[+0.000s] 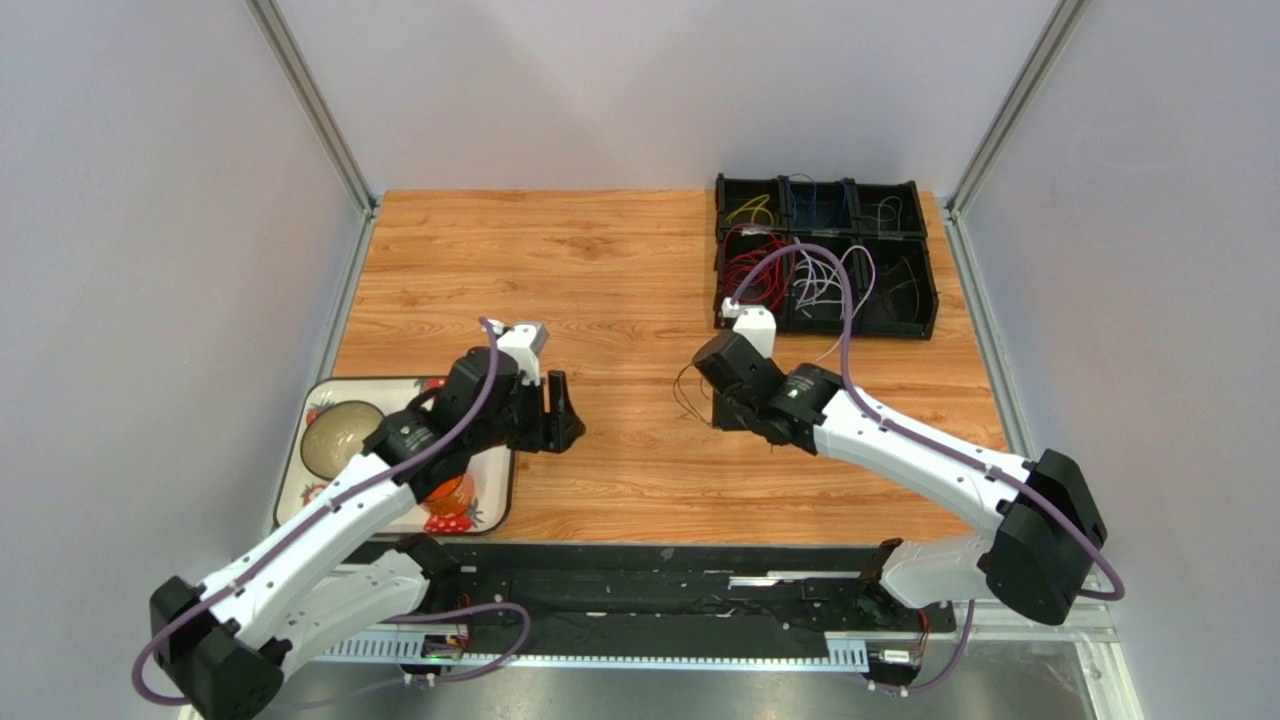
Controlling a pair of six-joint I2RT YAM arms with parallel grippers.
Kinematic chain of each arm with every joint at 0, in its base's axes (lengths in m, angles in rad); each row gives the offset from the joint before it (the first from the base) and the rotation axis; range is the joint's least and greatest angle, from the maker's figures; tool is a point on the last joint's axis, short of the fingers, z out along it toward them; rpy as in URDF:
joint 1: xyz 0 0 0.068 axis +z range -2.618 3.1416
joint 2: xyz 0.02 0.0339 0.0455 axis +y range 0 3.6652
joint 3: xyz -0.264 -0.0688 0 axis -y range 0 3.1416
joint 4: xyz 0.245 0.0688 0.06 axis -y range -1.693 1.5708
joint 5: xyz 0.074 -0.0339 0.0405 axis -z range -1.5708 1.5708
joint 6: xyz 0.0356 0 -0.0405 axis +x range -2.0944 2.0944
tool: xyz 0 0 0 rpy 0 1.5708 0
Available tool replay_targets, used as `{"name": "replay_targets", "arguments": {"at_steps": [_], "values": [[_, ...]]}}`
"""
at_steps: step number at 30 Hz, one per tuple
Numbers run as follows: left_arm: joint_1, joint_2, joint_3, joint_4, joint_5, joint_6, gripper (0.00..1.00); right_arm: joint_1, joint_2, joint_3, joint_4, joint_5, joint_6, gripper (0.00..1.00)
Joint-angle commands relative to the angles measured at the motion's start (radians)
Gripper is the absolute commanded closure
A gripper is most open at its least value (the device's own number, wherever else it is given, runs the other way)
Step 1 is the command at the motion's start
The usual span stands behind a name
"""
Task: Untangle the cables
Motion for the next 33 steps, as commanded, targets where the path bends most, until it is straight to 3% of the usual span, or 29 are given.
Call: {"name": "replay_targets", "arguments": {"at_steps": [1, 5, 8, 10, 13, 15, 20, 33], "values": [[-0.003, -0.087, 0.092, -0.226, -0.079, -0.025, 0.33, -0.021, -0.049, 0.075, -0.016, 0.06, -0.071, 1.0], [-0.001, -0.106, 0.188, -0.349, -0.142, -0.048, 0.3, -0.037, -0.065, 0.113, -0.036, 0.08, -0.107, 1.0], [-0.001, -0.132, 0.271, -0.365, -0.192, -0.063, 0.18, -0.053, -0.074, 0.135, -0.048, 0.086, -0.117, 1.0], [-0.001, -0.182, 0.284, -0.319, -0.15, 0.022, 0.08, -0.058, -0.086, 0.141, -0.048, 0.092, -0.125, 1.0], [-0.001, -0.264, 0.245, -0.238, -0.05, 0.068, 0.03, -0.07, -0.105, 0.142, -0.05, 0.102, -0.131, 1.0], [-0.001, -0.275, 0.271, -0.269, -0.04, 0.093, 0.03, -0.093, -0.114, 0.147, -0.05, 0.105, -0.136, 1.0], [-0.001, -0.201, 0.402, -0.507, -0.223, 0.113, 0.06, -0.184, -0.12, 0.225, -0.067, 0.108, -0.205, 1.0], [0.0, -0.198, 0.365, -0.463, -0.255, 0.13, 0.09, -0.529, 0.019, 0.431, -0.03, 0.028, -0.327, 1.0]]}}
